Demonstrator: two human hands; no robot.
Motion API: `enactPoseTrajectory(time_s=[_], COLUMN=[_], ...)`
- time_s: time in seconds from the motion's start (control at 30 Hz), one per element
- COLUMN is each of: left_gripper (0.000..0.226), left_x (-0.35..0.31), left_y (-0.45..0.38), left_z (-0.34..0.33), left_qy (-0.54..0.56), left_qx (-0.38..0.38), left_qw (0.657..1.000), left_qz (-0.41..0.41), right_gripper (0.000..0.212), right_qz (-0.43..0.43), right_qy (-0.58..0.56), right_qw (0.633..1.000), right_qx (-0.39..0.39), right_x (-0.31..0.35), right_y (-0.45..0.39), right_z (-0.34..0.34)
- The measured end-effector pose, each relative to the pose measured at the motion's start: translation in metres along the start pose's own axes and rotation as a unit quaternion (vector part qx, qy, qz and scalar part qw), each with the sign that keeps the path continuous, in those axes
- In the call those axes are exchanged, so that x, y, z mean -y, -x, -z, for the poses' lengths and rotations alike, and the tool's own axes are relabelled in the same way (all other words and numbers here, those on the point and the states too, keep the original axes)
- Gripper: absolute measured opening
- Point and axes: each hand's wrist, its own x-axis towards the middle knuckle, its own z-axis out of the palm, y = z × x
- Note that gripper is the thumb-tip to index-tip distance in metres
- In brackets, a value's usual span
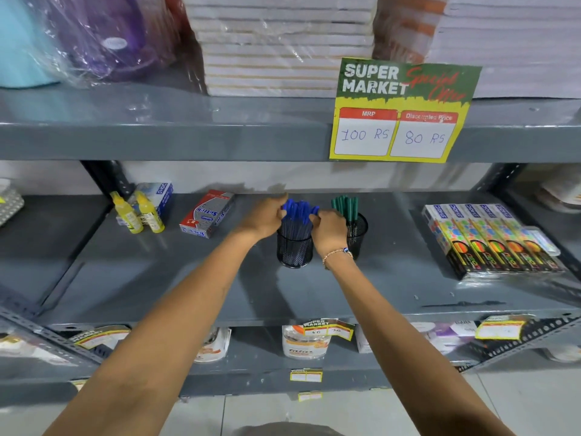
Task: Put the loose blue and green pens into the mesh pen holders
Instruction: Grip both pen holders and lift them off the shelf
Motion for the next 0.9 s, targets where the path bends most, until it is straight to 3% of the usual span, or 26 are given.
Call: enactPoseTrajectory(time_s=[0.1, 0.2, 0.4, 0.53, 0.73, 0.9], left_gripper=[0.042, 0.046, 0.063, 0.06, 0.048, 0.07], left_x=[-0.001, 0.004, 0.012, 0.015, 0.012, 0.014], left_y=[-0.002, -0.007, -0.016, -0.015, -0.017, -0.012], left_z=[-0.002, 0.0, 0.011, 0.01, 0.009, 0.002], left_qy=[0.018, 0.051, 0.061, 0.096, 0.052, -0.001], left_qx=[-0.024, -0.042, -0.023, -0.013, -0.029, -0.041], left_qw=[0.999, 0.998, 0.998, 0.995, 0.997, 0.999], left_qz=[-0.022, -0.023, -0.015, -0.022, -0.04, -0.028], right_gripper=[0.015, 0.03, 0.039, 0.041, 0.026, 0.033], right_qz=[0.013, 0.03, 0.031, 0.048, 0.087, 0.09], right_qy=[-0.01, -0.014, -0.103, -0.081, -0.058, -0.036], right_qw=[0.999, 0.999, 0.994, 0.995, 0.994, 0.995], right_qx=[-0.031, -0.039, -0.021, -0.015, -0.037, -0.025], right_x=[0.004, 0.003, 0.003, 0.001, 0.005, 0.002], right_y=[-0.005, -0.008, -0.013, -0.015, -0.016, -0.019], right_z=[-0.003, -0.004, -0.006, -0.007, -0.01, -0.011])
